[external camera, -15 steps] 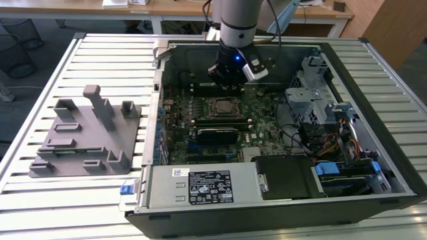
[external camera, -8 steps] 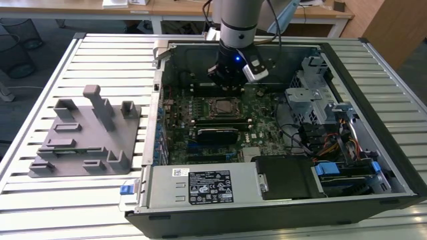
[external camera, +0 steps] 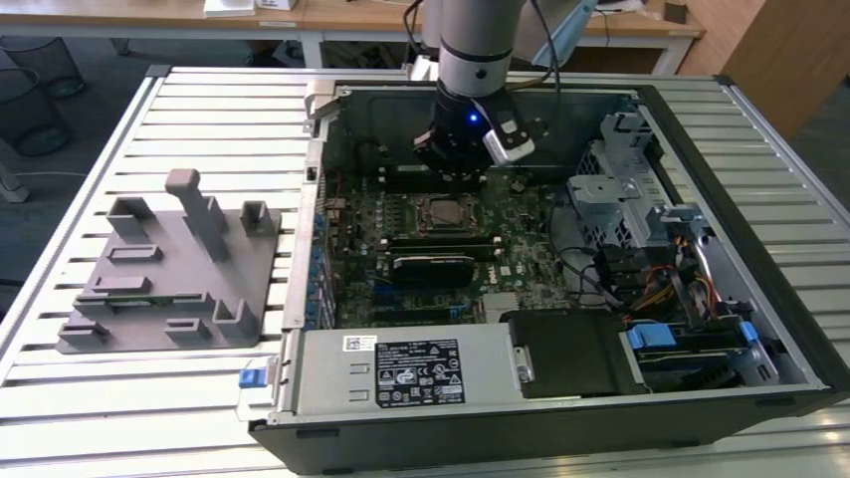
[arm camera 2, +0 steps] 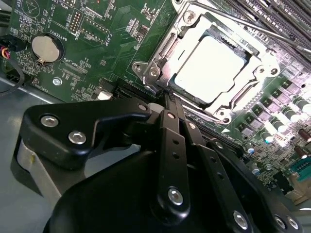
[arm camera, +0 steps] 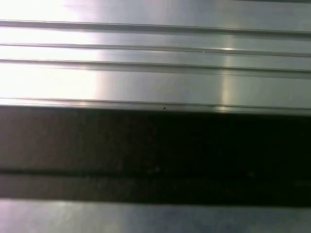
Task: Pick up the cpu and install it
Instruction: 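Install the second cpu locking lever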
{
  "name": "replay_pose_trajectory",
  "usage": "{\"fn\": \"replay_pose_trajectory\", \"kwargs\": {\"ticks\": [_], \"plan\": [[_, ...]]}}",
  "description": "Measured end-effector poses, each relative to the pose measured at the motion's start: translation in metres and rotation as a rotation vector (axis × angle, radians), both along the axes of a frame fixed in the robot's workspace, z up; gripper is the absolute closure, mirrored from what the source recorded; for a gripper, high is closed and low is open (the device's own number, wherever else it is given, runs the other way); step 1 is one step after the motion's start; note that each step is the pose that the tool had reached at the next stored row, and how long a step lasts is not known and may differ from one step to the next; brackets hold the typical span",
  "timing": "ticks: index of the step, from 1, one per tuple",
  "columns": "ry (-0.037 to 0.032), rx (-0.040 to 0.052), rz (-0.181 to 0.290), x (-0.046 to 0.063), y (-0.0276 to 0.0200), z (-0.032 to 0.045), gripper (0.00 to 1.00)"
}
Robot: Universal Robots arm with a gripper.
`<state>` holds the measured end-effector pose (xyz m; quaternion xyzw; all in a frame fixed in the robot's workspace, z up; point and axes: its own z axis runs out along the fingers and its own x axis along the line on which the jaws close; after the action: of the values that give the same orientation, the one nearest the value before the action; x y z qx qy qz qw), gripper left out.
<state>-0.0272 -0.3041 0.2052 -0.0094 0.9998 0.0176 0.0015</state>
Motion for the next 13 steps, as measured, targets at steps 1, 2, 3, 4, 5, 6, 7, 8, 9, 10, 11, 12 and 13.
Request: {"fn": "replay_pose_trajectory", "kwargs": {"ticks": [1,2,3,4,5,6,7,8,9,10,11,12,13], "plan": [[-0.0001,0.0,0.0,0.0,-0.0003,0.0,0.89],[0.0,-0.0001,0.0,0.0,-0.0006,0.0,0.89],[0.0,0.0,0.0,0.0,-0.0009,0.0,0.89],[0.0,0.0,0.0,0.0,-0.0012,0.0,0.89],[0.0,0.0,0.0,0.0,-0.0018,0.0,0.89],[0.0,0.0,0.0,0.0,-0.0023,0.0,0.89],[0.0,0.0,0.0,0.0,-0.0027,0.0,0.89],[0.0,0.0,0.0,0.0,-0.0032,0.0,0.89],[0.0,0.0001,0.0,0.0,-0.0035,0.0,0.89],[0.0,0.0001,0.0,0.0,-0.0039,0.0,0.89],[0.0,0.0,0.0,0.0,-0.0043,0.0,0.89],[0.0,0.0,0.0,0.0,-0.0048,0.0,0.89],[-0.0001,0.0002,0.0,0.0,-0.005,-0.0001,0.89]]}}
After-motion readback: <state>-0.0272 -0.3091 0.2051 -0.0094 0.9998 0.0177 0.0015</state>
